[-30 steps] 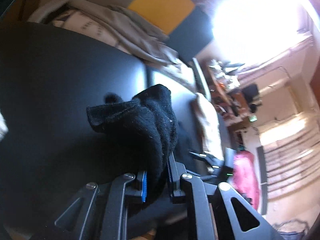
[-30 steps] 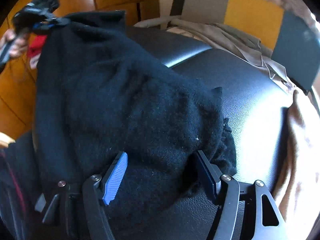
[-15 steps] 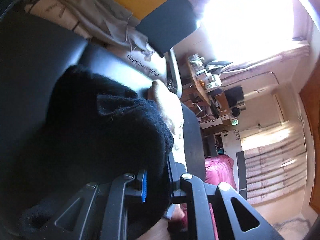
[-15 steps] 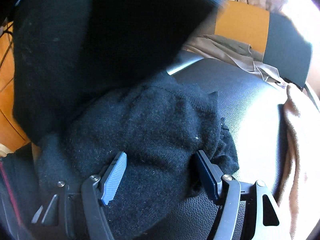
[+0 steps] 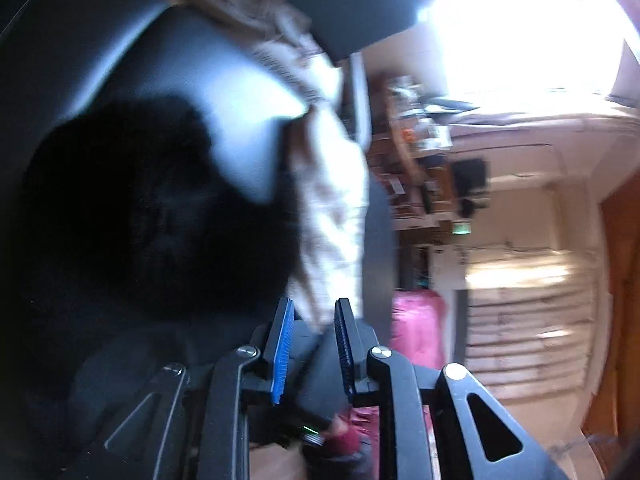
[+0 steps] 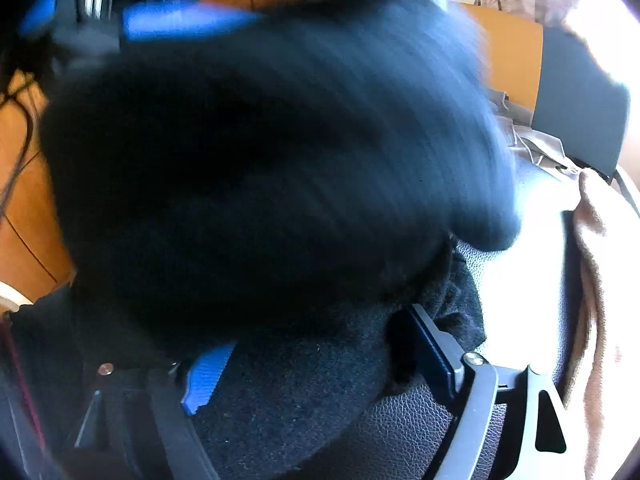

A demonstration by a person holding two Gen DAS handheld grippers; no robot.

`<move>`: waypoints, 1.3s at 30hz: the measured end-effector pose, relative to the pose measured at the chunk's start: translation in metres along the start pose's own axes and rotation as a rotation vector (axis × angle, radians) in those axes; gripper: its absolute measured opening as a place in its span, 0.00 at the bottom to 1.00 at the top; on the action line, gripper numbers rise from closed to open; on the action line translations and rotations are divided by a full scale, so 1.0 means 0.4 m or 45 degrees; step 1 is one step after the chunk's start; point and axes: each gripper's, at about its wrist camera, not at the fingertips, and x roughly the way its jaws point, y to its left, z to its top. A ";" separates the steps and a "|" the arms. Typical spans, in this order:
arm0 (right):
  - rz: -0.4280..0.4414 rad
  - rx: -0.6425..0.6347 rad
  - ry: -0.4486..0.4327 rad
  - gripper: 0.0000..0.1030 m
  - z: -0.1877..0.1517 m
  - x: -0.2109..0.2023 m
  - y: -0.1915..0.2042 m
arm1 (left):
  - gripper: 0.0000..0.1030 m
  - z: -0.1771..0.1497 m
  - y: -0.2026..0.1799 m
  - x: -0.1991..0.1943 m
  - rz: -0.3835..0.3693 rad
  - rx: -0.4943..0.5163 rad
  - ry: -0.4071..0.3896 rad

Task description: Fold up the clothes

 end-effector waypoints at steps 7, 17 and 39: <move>-0.092 0.019 0.047 0.93 -0.038 -0.068 0.024 | 0.22 0.010 0.001 -0.157 -0.082 0.084 -0.117; -0.147 0.284 0.025 0.98 -0.158 -0.308 0.071 | 0.23 -0.084 0.336 -0.260 0.180 -0.005 -0.198; 0.034 0.243 0.348 0.10 0.077 -0.159 0.210 | 0.24 -0.251 0.385 -0.245 0.125 0.269 -0.031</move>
